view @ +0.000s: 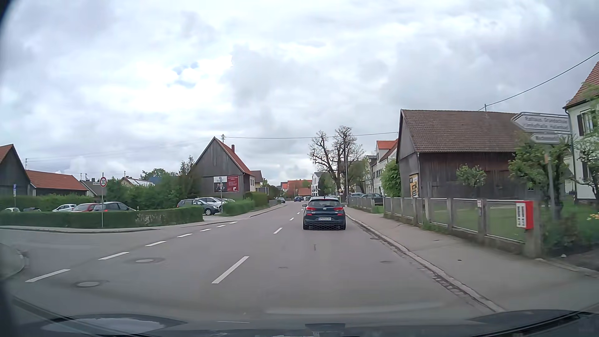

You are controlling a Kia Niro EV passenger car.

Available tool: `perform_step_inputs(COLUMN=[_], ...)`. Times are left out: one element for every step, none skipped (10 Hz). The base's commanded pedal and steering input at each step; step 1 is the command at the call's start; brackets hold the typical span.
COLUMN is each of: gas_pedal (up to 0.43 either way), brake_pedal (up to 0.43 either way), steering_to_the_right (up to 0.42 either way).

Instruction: Follow the waypoints while adhering to traffic rules and regulations

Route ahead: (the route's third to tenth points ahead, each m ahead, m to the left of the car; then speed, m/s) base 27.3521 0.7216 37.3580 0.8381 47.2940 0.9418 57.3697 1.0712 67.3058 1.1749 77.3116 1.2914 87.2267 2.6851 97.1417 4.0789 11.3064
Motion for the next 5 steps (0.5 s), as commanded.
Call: perform_step_inputs(gas_pedal=[0.248,0.248,0.248,0.248,0.248], brake_pedal=[0.012,0.012,0.012,0.012,0.012], steering_to_the_right=[-0.002,-0.002,-0.002,-0.004,-0.006])
